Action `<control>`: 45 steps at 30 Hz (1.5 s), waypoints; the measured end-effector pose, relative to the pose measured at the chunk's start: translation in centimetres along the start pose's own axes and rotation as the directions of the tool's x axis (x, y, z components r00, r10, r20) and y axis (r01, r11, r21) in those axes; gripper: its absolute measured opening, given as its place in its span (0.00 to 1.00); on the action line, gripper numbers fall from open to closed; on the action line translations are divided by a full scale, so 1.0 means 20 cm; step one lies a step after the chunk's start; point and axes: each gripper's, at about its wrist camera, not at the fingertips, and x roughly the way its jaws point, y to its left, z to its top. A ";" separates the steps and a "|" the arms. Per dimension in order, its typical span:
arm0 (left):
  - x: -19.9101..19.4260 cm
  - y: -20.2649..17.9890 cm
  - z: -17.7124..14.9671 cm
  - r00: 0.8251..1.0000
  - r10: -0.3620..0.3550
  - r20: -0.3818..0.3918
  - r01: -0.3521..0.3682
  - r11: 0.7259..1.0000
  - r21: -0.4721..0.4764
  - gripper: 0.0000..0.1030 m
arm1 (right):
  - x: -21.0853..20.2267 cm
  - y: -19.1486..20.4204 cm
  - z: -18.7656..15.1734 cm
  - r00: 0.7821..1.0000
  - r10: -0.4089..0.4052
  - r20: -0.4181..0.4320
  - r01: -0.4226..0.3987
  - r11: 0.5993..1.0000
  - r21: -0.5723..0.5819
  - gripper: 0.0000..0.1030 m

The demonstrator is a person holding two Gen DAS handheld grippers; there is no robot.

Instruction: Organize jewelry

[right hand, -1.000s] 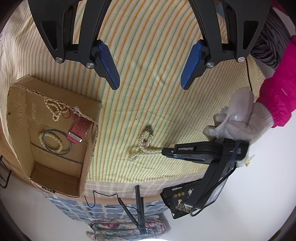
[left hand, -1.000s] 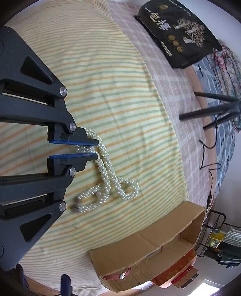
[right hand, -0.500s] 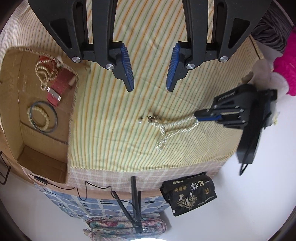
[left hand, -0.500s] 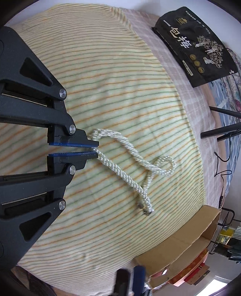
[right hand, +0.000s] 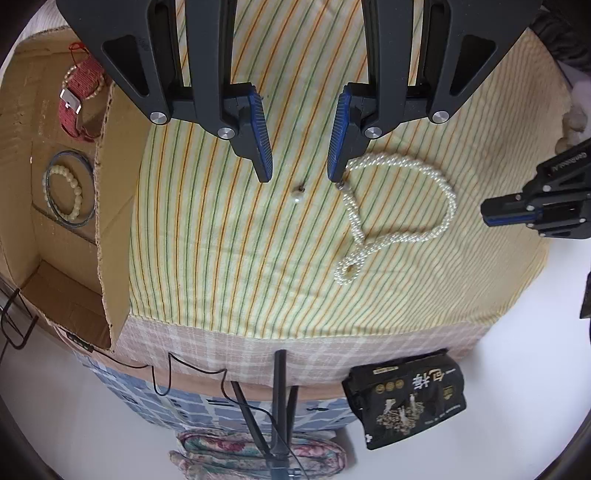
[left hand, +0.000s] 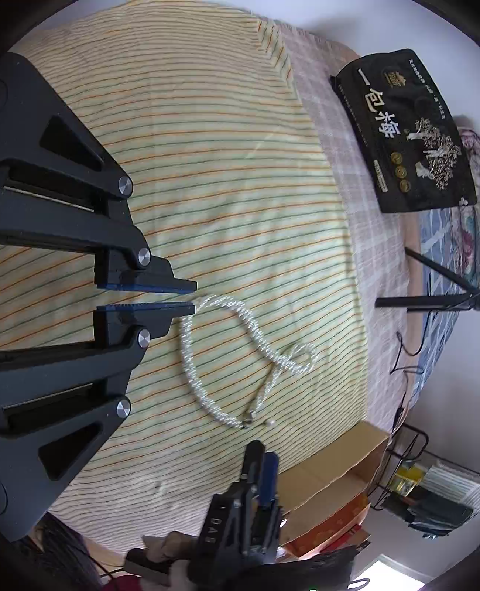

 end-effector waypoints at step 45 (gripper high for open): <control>0.05 -0.05 0.09 0.996 0.056 0.074 -0.057 0.998 0.011 0.06 | -0.06 0.08 -0.02 0.997 -0.025 0.074 0.032 0.995 -0.097 0.07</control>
